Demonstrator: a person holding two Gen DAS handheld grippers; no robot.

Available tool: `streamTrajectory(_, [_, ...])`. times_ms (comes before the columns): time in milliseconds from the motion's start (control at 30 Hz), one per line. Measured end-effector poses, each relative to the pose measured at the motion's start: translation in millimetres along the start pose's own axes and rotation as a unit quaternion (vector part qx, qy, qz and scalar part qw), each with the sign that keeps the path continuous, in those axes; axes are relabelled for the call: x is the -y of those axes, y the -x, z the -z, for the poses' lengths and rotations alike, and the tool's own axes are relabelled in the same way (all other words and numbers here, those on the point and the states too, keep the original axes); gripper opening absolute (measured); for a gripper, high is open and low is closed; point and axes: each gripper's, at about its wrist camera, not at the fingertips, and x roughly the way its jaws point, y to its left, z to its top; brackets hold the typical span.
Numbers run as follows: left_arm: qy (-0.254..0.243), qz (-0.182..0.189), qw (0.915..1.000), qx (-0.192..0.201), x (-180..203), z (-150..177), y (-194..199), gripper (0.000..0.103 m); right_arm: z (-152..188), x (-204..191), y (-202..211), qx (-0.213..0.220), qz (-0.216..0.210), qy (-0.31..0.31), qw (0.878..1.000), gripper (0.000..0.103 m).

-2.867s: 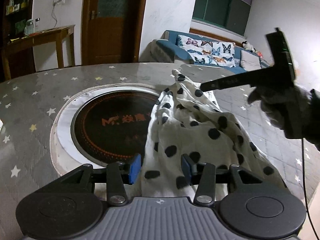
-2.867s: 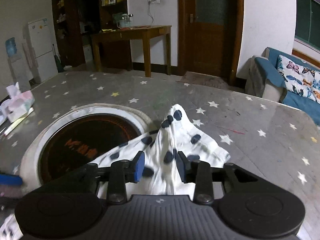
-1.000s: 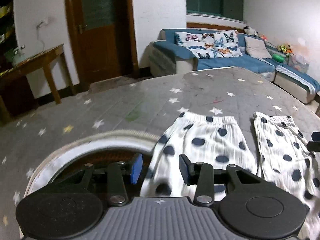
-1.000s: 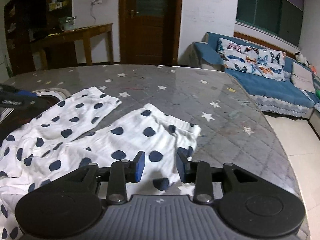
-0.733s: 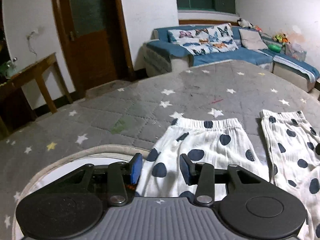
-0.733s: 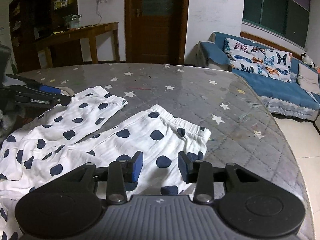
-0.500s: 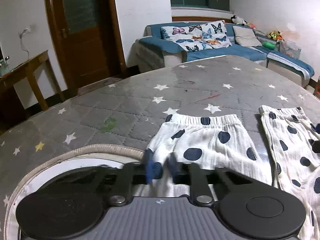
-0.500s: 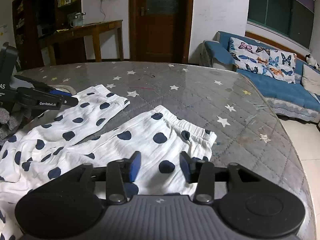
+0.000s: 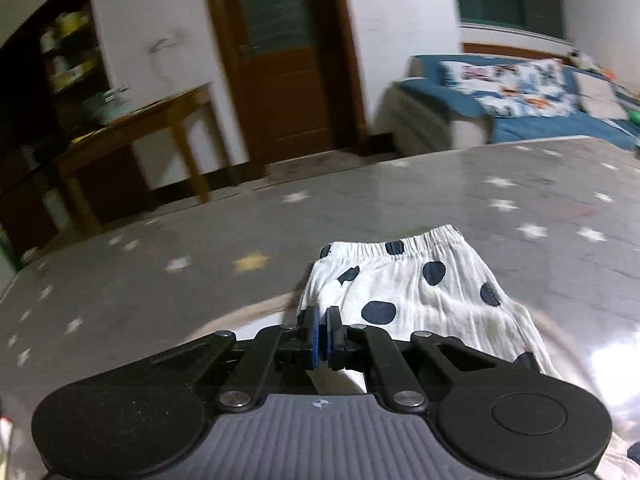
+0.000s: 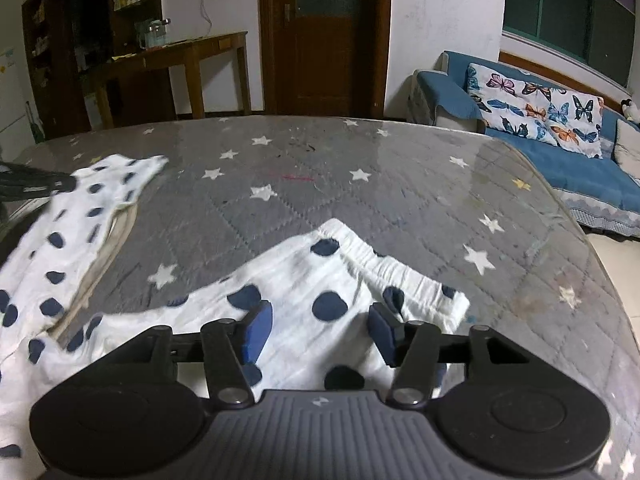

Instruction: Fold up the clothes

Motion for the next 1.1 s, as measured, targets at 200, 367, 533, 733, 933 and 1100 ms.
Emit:
streamTrajectory(200, [0.025,-0.052,0.9983,-0.009,-40.6,7.2,-3.3,0.004,-19.9,-0.2,-26.4,0.006,0.001,-0.005,1.000,0.064])
streamTrajectory(367, [0.033,-0.091,0.9952,-0.016,-60.7,12.0,-8.0,0.004,-38.7,0.6,-52.0,0.016,0.010,-0.006,1.000,0.071])
streamTrajectory(533, [0.036,-0.097,0.9944,-0.017,-66.2,16.4,-7.2,0.004,-55.6,-3.7,-67.6,0.017,0.018,0.005,1.000,0.075])
streamTrajectory(733, [0.032,-0.067,0.9972,0.004,-59.2,10.3,24.2,0.009,-51.6,-5.6,-48.9,0.010,0.034,0.015,0.999,0.075])
streamTrajectory(933, [-0.010,0.051,0.9984,0.023,-12.7,22.9,94.1,0.009,-43.2,0.3,-29.0,0.006,0.030,0.009,0.999,0.075])
streamTrajectory(1100, [-0.047,0.181,0.9823,0.013,38.4,49.5,152.4,0.009,-38.4,-2.3,-22.1,0.004,0.024,0.009,1.000,0.075])
